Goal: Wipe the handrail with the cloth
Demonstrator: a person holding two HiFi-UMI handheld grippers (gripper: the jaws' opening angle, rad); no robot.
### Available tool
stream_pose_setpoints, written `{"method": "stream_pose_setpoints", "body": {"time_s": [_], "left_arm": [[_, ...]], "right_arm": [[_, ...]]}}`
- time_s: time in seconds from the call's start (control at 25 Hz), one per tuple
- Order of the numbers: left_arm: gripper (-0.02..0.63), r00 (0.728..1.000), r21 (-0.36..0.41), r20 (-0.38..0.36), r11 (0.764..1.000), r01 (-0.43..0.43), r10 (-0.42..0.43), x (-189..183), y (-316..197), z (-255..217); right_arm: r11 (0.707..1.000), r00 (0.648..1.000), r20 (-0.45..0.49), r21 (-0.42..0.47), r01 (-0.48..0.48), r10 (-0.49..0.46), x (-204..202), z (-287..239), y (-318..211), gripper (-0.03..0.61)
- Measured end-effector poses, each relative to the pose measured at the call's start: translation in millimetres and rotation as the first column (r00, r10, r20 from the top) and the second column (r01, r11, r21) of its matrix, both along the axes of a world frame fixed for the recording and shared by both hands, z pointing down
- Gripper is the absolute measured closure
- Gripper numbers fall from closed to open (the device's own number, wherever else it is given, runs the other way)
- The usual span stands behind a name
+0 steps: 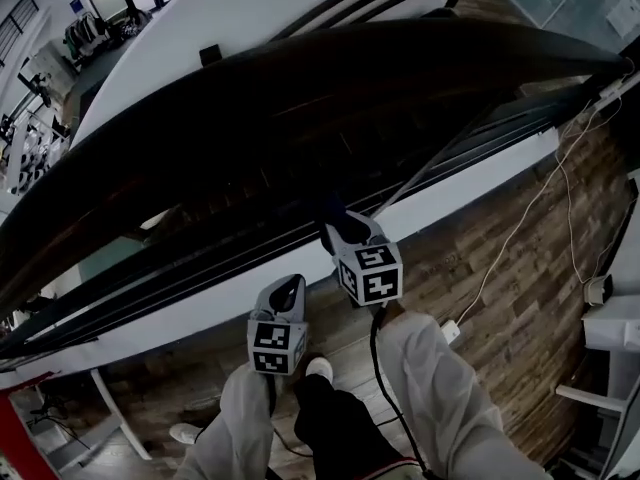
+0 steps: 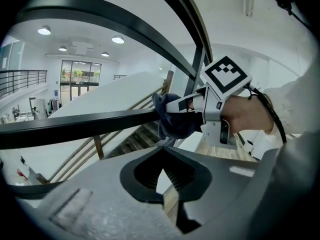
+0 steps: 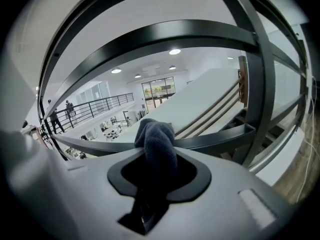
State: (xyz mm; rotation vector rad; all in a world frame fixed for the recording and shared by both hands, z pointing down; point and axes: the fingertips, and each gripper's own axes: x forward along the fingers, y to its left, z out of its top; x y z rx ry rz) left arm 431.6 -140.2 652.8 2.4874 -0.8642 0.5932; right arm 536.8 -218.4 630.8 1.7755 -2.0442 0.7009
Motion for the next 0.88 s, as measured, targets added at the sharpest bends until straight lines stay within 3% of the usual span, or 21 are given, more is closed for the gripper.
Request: {"method": "stream_pose_setpoints", "body": {"time_s": [0.12, 0.24, 0.32, 0.48, 0.68, 0.88], "left_arm": [[0.611, 1.0, 0.015, 0.007, 0.999, -0.03, 0.03, 22, 6, 1], [0.611, 0.999, 0.025, 0.014, 0.998, -0.051, 0.051, 35, 12, 2], [0.612, 0.998, 0.017, 0.028, 0.999, -0.051, 0.051, 30, 16, 4], [0.612, 0.997, -0.016, 0.051, 0.999, -0.049, 0.049, 14, 24, 12], [0.612, 0.997, -0.002, 0.052, 0.999, -0.049, 0.049, 10, 23, 8], [0.611, 0.999, -0.007, 0.023, 0.999, -0.033, 0.033, -6, 28, 2]], "right_arm": [[0.996, 0.996, -0.001, 0.014, -0.093, 0.093, 64, -2, -1, 0.486], [0.973, 0.972, 0.054, 0.016, -0.231, 0.23, 135, -5, -1, 0.486], [0.966, 0.966, 0.035, 0.023, -0.258, 0.258, 157, -8, -2, 0.486], [0.962, 0.962, -0.011, 0.034, -0.272, 0.273, 169, -9, -3, 0.486], [0.955, 0.955, 0.001, 0.026, -0.297, 0.297, 179, -8, -2, 0.486], [0.944, 0.944, 0.006, 0.018, -0.331, 0.331, 164, -10, 10, 0.488]]}}
